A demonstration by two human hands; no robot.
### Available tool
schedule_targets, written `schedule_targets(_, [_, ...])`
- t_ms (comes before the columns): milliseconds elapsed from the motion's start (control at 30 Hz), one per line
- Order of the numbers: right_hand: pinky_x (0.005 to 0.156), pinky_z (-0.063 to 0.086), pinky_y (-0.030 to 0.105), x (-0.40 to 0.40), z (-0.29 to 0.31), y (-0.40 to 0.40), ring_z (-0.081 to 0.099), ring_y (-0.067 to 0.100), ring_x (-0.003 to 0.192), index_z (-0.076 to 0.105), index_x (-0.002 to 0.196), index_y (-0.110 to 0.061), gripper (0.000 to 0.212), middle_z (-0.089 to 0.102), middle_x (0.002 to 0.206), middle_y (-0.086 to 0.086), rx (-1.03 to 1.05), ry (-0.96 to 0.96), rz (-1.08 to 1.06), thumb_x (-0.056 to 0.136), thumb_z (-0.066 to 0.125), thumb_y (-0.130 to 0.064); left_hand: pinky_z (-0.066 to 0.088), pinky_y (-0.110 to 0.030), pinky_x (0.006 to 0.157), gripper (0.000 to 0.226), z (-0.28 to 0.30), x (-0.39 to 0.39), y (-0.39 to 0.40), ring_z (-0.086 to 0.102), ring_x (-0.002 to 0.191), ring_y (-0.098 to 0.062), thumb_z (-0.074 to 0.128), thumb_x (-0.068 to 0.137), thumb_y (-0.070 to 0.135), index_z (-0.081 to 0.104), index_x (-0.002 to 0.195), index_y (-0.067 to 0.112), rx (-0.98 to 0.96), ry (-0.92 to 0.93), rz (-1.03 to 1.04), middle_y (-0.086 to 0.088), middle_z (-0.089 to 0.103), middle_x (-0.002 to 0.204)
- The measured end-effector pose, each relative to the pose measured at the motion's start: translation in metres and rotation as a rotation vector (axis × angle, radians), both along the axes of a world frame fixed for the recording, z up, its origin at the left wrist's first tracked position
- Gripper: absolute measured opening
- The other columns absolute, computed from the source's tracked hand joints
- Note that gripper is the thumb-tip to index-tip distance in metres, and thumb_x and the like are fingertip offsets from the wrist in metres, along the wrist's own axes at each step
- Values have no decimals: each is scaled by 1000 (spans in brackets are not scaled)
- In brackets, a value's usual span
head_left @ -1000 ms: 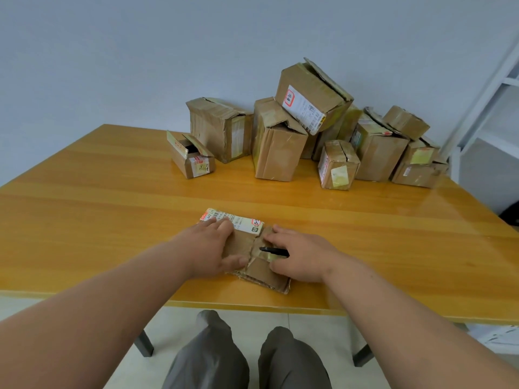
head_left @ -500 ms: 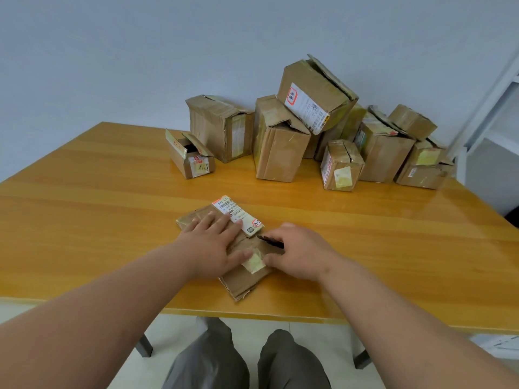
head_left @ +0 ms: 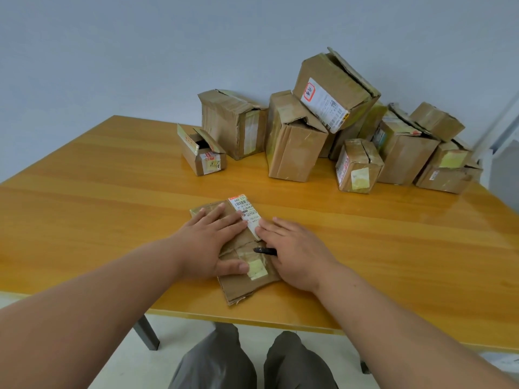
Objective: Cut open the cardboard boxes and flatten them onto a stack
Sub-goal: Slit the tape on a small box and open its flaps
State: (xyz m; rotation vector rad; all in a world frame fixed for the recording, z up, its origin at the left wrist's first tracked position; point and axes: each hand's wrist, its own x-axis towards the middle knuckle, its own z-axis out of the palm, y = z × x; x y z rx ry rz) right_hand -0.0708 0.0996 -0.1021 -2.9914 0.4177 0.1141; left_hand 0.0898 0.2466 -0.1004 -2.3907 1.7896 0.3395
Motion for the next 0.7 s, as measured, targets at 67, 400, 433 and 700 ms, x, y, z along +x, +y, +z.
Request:
schedule_targets(67, [122,6,36,1,4,2,10,11,150,26,154,-24,54,18,162,-8,-2,12,1,102,38,-27,-15,-44,118,100,3,4,4,-25,147,-14,3,66,92,-12,152,43,-7,-56,21,15,-16,162])
schedule_targets(400, [122,10,30,20,-3,17,3,12,150,15,157,-20,59,5,165,-5,89,-67,-18,102,36,-16,-17,-51,118,122,0,4,8,-30,145,-19,13,55,100,-28,148,33,120,-15,153,10,-33,156])
schedule_targets(433, [121,7,27,20,-3,17,1,9,150,12,157,-19,59,3,165,-5,96,-40,-14,103,35,-17,-17,-51,117,124,0,4,7,-31,144,-19,12,53,100,-29,148,32,127,-8,145,10,-33,156])
schedule_targets(700, [84,43,37,40,14,21,48,24,114,56,119,-20,25,58,120,1,15,-140,-156,100,40,-20,-3,-52,119,104,20,13,1,-11,150,-14,27,70,92,-1,155,38,81,155,226,12,-13,163])
